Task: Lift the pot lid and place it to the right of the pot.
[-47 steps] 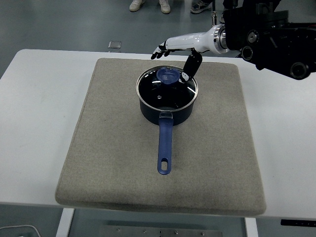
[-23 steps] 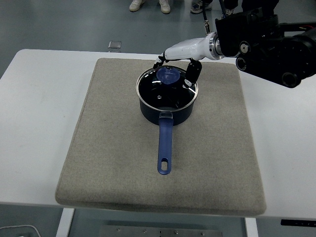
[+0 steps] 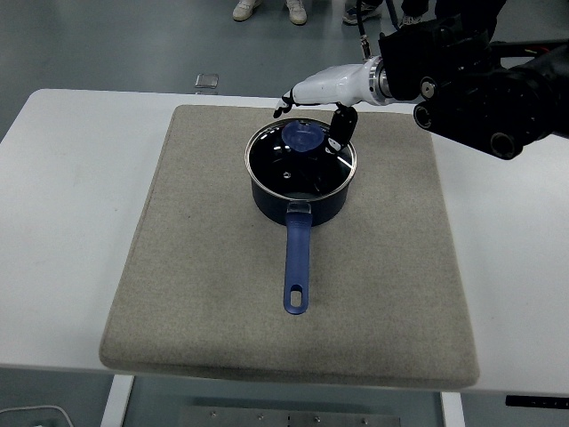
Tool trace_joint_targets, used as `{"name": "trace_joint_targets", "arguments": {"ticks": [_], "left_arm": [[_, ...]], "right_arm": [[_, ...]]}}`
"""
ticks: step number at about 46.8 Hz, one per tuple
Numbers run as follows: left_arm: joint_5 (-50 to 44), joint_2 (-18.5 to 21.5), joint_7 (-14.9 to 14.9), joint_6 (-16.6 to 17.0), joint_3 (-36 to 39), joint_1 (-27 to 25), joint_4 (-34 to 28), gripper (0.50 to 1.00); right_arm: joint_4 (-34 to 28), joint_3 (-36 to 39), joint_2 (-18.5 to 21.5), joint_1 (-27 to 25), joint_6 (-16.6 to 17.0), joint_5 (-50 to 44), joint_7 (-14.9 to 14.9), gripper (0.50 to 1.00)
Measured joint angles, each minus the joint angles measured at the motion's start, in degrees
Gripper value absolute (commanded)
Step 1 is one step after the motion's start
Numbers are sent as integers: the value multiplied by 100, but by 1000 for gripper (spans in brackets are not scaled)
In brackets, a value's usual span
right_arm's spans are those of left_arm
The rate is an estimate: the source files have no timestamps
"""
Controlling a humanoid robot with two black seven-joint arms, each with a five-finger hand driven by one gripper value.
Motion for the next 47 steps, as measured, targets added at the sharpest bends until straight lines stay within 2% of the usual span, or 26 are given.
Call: {"name": "trace_joint_targets", "arguments": {"ticks": [22,32,41,47], "left_arm": [[2,0,0,0,1,0,0,1000],[1,0,0,0,2,-1,0,1000],[1,0,0,0,3,-1,0,1000],[1,0,0,0,-2,0,0,1000]], "right_arm": [[-3,3,31,31,5,11,85,889],[-4,-3,71,-9,23,10,85,803],[-3,-3,75,-18,41,1,85,793],[-3,-3,73,-17,56,1,85,766]]}}
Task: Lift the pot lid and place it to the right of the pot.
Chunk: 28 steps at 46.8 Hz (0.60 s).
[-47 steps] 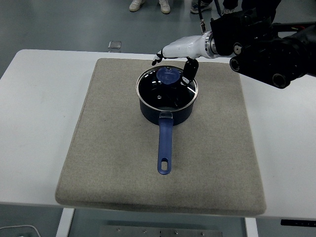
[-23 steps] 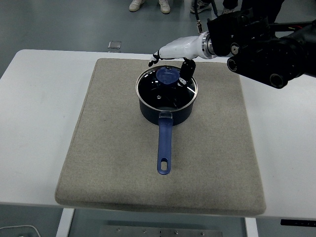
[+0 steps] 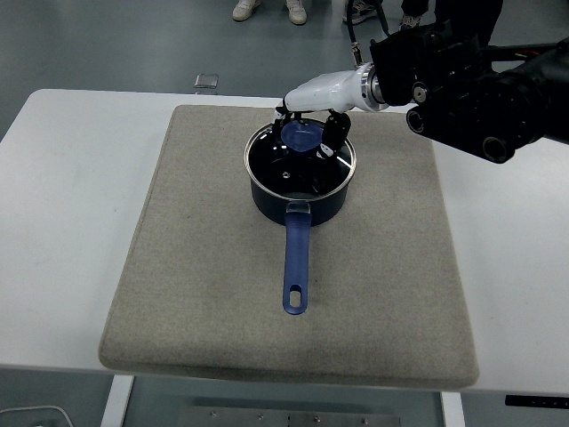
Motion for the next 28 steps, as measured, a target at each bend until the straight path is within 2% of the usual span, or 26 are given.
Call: {"name": "trace_joint_targets", "arguments": {"ticks": [9,12,17,20,28], "left_arm": [[0,0,0,0,-1,0,0,1000],[0,0,0,0,0,-1,0,1000],[0,0,0,0,3,-1,0,1000],[0,0,0,0,3,0,0,1000],[0,0,0,0,4,0,0,1000]], "right_arm": [[0,-2,2,25,18,0,0,756],[0,-2,3,33,22,4,0,725],[0,-2,4,41,26,7,0,721],[1,-3,4,43,26,7,0,689],[1,-8,4,50,30,1,0,652]]}}
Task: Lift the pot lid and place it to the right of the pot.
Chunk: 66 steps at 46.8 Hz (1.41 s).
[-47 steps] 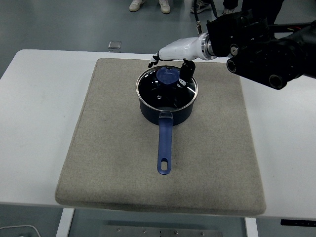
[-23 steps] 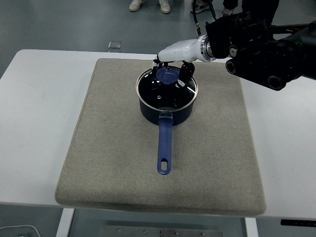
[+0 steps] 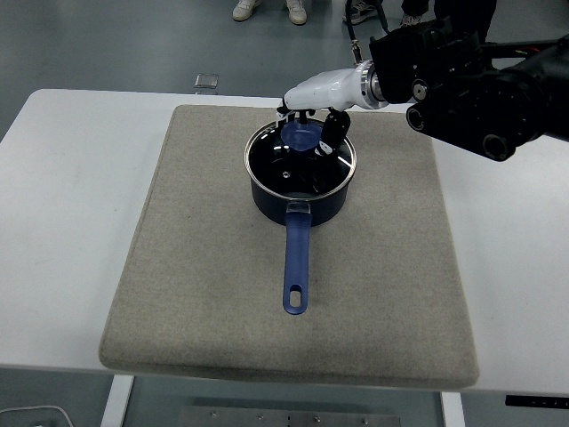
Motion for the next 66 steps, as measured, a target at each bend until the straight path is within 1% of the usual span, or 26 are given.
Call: {"name": "trace_joint_targets", "arguments": {"ticks": [4,6,9,12,16,36,43,46,49,53,60,66], "left_arm": [[0,0,0,0,1,0,0,1000],[0,0,0,0,1,0,0,1000],[0,0,0,0,1,-1,0,1000],[0,0,0,0,2,0,0,1000],[0,0,0,0,1,0,0,1000],[-1,0,0,0,-2,0,0,1000],[-1,0,0,0,-3,0,0,1000],[-1,0,0,0,-2,-1,0,1000],[-1,0,0,0,-3,1,0,1000],[-1,0,0,0,-3,-2,0,1000],[-1,0,0,0,-2,-2,0,1000],[-1,0,0,0,-1,0,0,1000]], "right_arm": [[0,-1,0,0,1,-1,0,619],[0,-1,0,1,5,-1,0,613],[0,-1,0,1,14,-1,0,582],[0,-17,0,5,43,-1,0,574],[0,-24,0,6,59,0,1,550],[0,-28,-7,25,86,13,0,547],[0,-14,-17,103,119,90,0,547],[0,0,-20,127,169,106,0,539],[0,32,-26,161,253,115,0,517],[0,51,-37,204,347,123,0,515],[0,38,-74,287,365,123,0,500],[0,16,-128,297,398,123,0,500]]}}
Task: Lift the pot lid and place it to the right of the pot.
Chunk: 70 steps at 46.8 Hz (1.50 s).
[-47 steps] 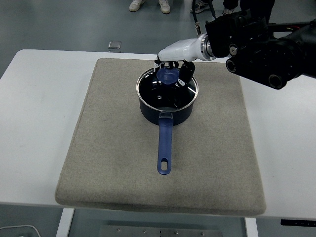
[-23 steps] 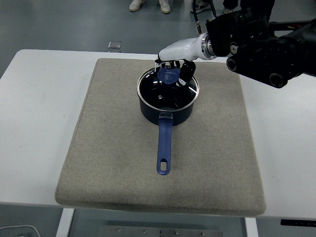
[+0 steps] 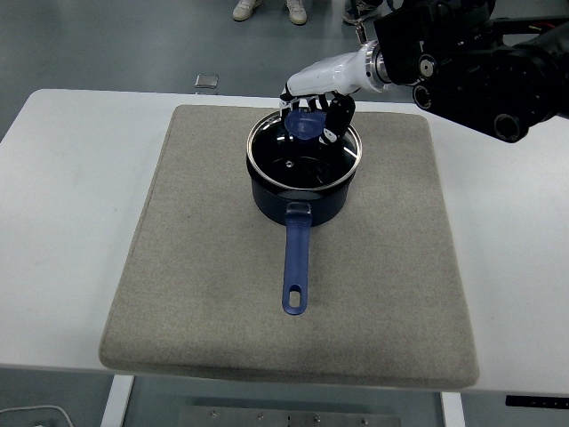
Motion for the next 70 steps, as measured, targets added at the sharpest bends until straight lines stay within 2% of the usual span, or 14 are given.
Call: {"name": "trace_joint_targets", "arguments": {"ticks": [17,34,45,70], "left_arm": [[0,0,0,0,-4,-1,0,1000],[0,0,0,0,2,1,0,1000],[2,0,-1,0,1,1,0,1000],[1,0,-1,0,-2,3,0,1000]], "right_arm": [[6,-21,-348,137,149,0,10,500],[-2,-42,-1095,118,289,-7,-1,500],[-2,-48,-1436,17,280,-62,0,500],[-196,-24,-1552,-675,-44,-106,1,500]]}}
